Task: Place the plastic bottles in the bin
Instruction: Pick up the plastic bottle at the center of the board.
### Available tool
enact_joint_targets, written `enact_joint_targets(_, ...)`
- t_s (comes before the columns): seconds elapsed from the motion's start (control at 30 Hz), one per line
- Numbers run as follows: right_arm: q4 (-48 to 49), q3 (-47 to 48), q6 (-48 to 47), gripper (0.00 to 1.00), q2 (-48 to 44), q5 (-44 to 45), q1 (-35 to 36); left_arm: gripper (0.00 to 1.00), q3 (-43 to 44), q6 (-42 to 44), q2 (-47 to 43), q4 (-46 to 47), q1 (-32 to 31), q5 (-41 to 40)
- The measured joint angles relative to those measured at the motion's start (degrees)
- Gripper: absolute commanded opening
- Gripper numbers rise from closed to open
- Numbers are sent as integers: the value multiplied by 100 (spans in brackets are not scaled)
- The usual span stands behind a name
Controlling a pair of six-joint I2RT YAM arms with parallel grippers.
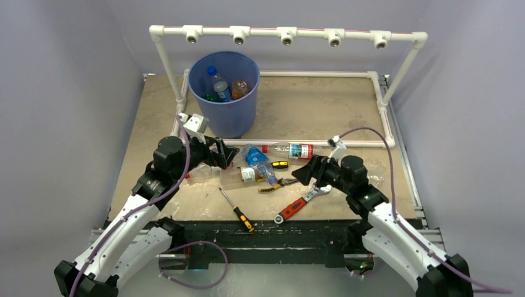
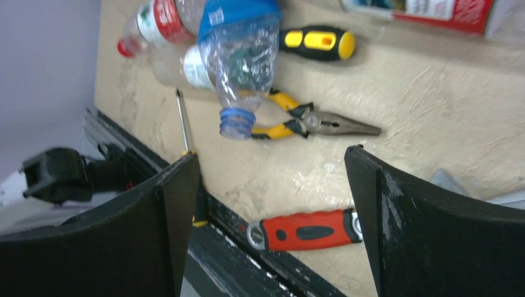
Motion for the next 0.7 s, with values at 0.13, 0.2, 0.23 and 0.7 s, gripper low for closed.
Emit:
enact_joint_targets(0.13,227,103,-107,89,684,-48,474,99,-90,-63,-26,-11,0,74)
enact_joint_targets(0.2,382,179,-127,89,955,-9,778,99,-90,-63,-131,-13,0,28)
enact_joint_targets(0.23,448,210,-127,89,1062,33,920,99,-90,-63,-199,-13,0,-2)
enact_joint_targets(0.7,1023,870,-118,84,3005,1294,2149,99,-107,-59,-529,-52,0,-446)
